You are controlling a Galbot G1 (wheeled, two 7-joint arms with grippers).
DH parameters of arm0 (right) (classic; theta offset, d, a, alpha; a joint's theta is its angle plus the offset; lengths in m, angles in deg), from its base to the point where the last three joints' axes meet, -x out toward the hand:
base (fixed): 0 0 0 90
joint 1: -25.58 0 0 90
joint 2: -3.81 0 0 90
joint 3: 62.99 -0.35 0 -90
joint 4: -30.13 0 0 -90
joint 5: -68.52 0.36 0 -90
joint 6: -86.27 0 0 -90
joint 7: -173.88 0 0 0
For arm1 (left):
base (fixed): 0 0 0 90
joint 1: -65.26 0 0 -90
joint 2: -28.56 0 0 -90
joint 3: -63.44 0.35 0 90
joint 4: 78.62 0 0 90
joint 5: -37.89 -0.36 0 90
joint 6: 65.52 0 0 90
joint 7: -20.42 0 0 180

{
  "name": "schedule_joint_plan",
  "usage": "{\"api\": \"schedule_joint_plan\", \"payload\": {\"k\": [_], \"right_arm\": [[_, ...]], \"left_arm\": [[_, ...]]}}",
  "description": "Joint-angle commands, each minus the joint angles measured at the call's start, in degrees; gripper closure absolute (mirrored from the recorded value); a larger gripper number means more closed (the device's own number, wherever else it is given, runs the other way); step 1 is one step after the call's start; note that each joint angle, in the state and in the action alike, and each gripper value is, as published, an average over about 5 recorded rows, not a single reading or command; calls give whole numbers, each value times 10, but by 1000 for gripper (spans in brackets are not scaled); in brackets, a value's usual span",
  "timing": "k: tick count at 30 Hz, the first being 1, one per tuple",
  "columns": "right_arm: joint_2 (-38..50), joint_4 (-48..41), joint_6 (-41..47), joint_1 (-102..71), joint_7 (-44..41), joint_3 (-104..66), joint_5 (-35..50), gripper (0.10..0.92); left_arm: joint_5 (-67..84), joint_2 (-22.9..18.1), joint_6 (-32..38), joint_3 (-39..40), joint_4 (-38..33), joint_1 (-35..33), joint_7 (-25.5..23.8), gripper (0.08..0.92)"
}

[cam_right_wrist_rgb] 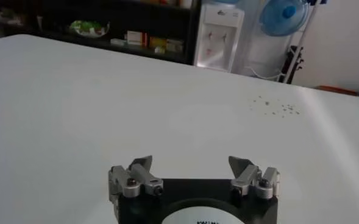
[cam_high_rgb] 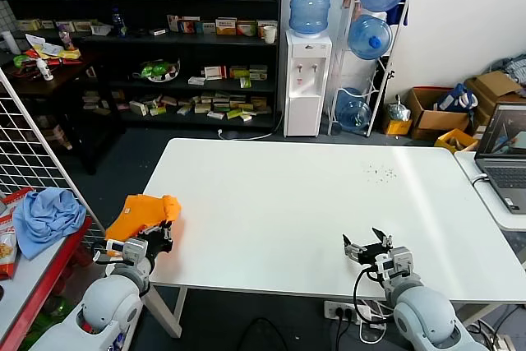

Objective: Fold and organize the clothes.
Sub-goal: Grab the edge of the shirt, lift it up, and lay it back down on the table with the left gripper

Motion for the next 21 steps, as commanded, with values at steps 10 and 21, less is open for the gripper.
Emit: {"api": "schedule_joint_plan", "payload": {"k": [10,21], "right_arm": [[11,-10,-7,-4,-2,-23,-5,203],[28,-8,-14,-31,-6,-68,3,203]], "left_arm": [[-32,-297,39,93,64,59,45,886],[-41,-418,90,159,139,78,57,886]]}}
